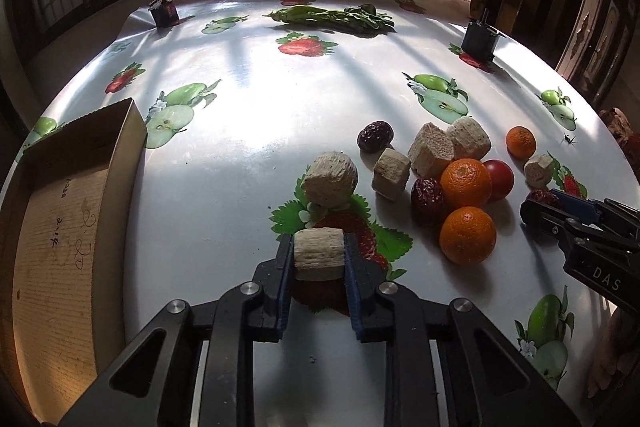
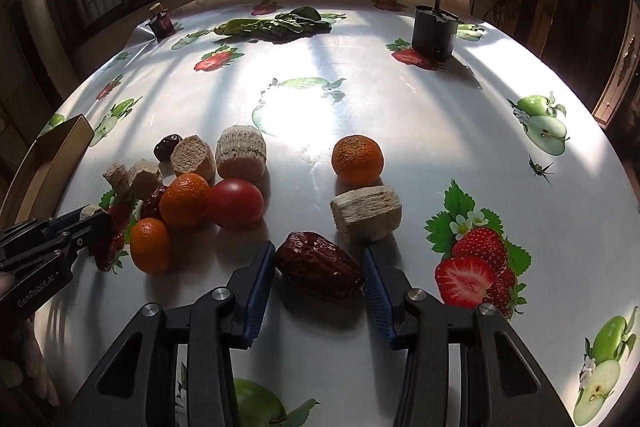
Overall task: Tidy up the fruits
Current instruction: 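Grasp a beige dried-yam piece with left tool while right tool grasps a red date, then carry both items into the cardboard box and open both tools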
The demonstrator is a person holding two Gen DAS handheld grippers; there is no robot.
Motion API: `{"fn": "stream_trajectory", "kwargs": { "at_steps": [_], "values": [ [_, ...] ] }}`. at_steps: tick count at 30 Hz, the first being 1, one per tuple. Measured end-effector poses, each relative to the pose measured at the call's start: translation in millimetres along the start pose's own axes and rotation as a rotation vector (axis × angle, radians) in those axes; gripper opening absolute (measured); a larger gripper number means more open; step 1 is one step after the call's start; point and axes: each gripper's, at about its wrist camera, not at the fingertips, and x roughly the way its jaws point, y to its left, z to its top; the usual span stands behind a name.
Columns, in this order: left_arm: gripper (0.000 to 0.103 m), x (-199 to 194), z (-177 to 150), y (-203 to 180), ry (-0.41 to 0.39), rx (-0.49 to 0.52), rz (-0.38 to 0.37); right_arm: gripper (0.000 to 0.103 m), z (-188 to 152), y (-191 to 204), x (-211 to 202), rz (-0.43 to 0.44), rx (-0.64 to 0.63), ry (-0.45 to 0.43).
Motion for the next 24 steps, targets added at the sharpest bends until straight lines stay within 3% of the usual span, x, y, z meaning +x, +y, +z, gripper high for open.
{"fn": "stream_trajectory", "kwargs": {
  "at_steps": [13,21,24],
  "values": [
    [0.022,-56,-11,17,-0.09,-0.06,-0.031,0.047,-10,21,-48,0.059,-0.014,-0.073],
    [0.022,-99,-33,79,-0.147,-0.186,-0.032,0.048,-14,83,-89,0.174,-0.103,-0.133],
    [0.022,-110,-43,112,-0.161,-0.24,0.001,0.048,-16,119,-95,0.247,-0.142,-0.129]
  ]
}}
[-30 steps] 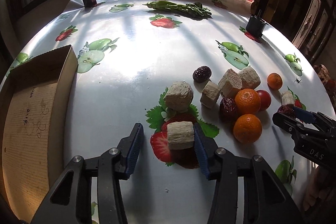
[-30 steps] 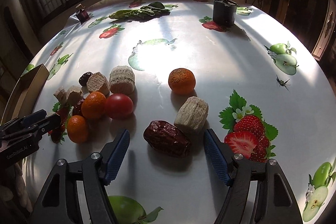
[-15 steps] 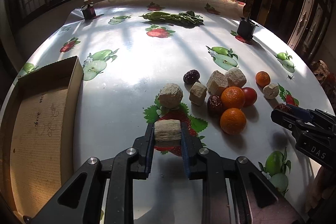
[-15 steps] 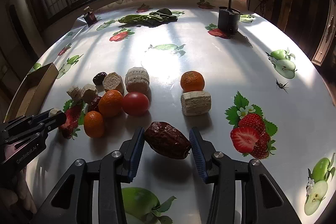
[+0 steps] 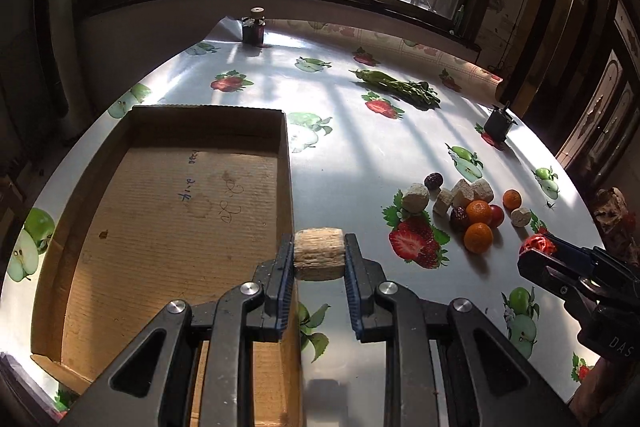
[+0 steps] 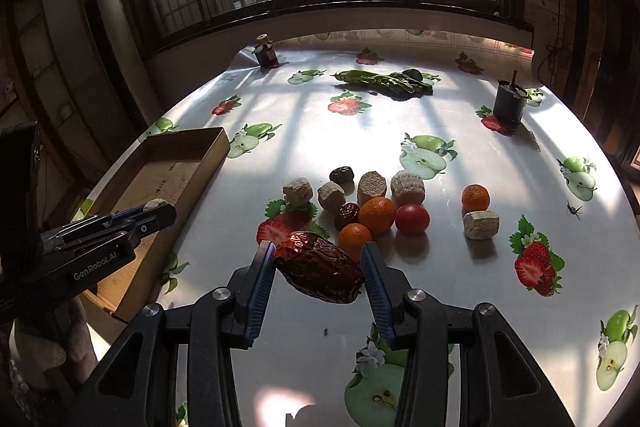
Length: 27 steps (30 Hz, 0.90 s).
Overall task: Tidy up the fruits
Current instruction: 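Carry both items into the cardboard box and open both tools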
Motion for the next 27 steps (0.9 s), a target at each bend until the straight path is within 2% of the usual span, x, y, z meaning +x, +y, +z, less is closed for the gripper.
{"fn": "stream_trajectory", "kwargs": {
  "at_steps": [6,10,12,14,18,22,27],
  "values": [
    [0.022,-20,-7,69,-0.038,-0.068,0.065,0.048,-1,80,23,0.169,-0.087,0.027],
    [0.022,-33,-18,110,-0.064,-0.111,0.031,0.048,-7,127,45,0.235,-0.156,0.063],
    [0.022,-35,-24,126,-0.063,-0.127,0.039,0.048,-10,148,54,0.244,-0.194,0.082],
    [0.022,-33,-28,138,-0.045,-0.131,0.078,0.048,-14,165,65,0.253,-0.223,0.106],
    [0.023,-29,-36,152,-0.001,-0.147,0.12,0.048,-23,185,83,0.261,-0.25,0.159],
    [0.023,-27,-37,154,0.018,-0.144,0.158,0.048,-29,191,99,0.248,-0.27,0.196],
    [0.023,-25,-38,154,0.031,-0.154,0.163,0.048,-34,192,109,0.233,-0.28,0.218]
  ]
}}
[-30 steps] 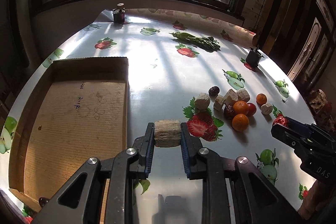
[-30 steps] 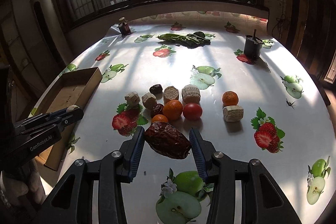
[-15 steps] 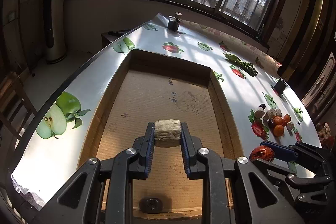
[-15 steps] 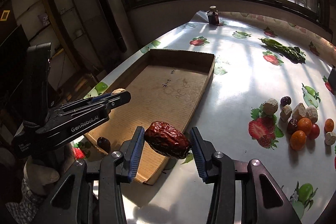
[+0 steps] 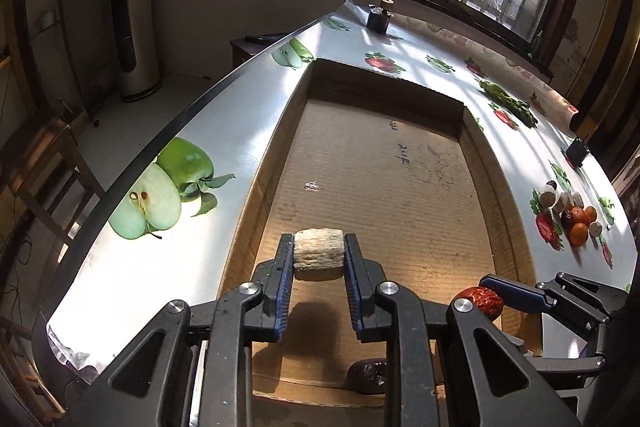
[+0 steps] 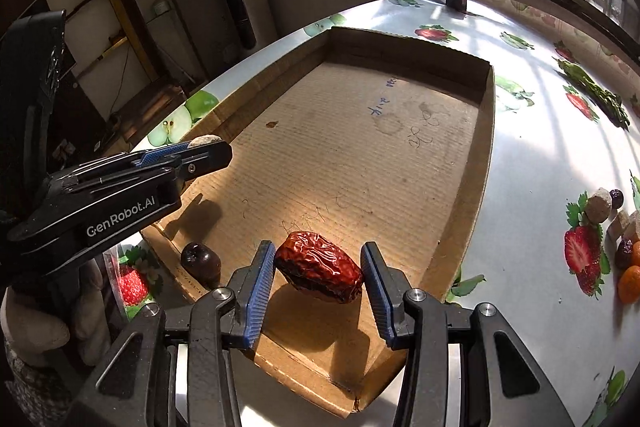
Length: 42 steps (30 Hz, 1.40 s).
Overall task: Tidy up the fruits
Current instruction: 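Carry both items into the cardboard box and open both tools, then grasp a dark plum with right tool while left tool grasps an orange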
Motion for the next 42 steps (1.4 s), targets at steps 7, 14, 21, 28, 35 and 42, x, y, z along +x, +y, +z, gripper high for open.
{"fn": "stream_trajectory", "kwargs": {
  "at_steps": [7,14,21,28,35,42],
  "values": [
    [0.024,1,2,-5,0.001,-0.003,0.004,0.048,1,1,3,-0.012,-0.016,-0.008],
    [0.046,-11,9,-1,-0.024,-0.042,-0.005,0.057,7,-8,-8,-0.003,0.026,-0.022],
    [0.05,-36,17,22,-0.093,-0.13,-0.025,0.063,32,-16,-30,0.195,0.125,0.006],
    [0.052,-55,21,51,-0.158,-0.199,-0.025,0.053,48,18,28,0.361,0.137,0.279],
    [0.053,-48,21,60,-0.153,-0.219,-0.04,0.034,47,44,60,0.314,0.114,0.379],
    [0.053,-43,21,59,-0.138,-0.228,-0.04,0.022,46,48,51,0.262,0.078,0.326]
  ]
}}
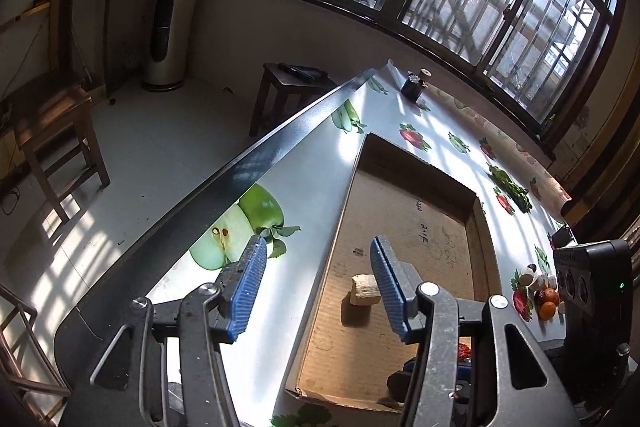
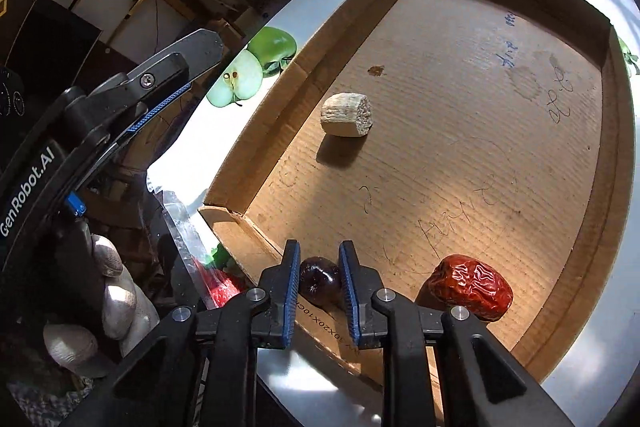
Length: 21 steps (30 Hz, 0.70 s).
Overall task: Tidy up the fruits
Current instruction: 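Grasp a dark plum with right tool while left tool grasps an orange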
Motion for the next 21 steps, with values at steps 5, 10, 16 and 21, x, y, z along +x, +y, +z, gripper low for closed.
{"fn": "stream_trajectory", "kwargs": {
  "at_steps": [5,10,16,21],
  "values": [
    [0.053,0,-1,-12,0.009,0.024,-0.012,0.022,-8,-18,-48,0.004,0.042,-0.143],
    [0.054,3,-7,-60,0.043,0.117,-0.079,0.022,-41,-72,-119,-0.032,0.155,-0.29],
    [0.057,17,-31,-156,0.115,0.305,-0.179,0.022,-112,-169,-186,-0.221,0.368,-0.405],
    [0.057,41,-63,-228,0.196,0.423,-0.226,0.022,-162,-242,-205,-0.378,0.488,-0.422]
  ]
}}
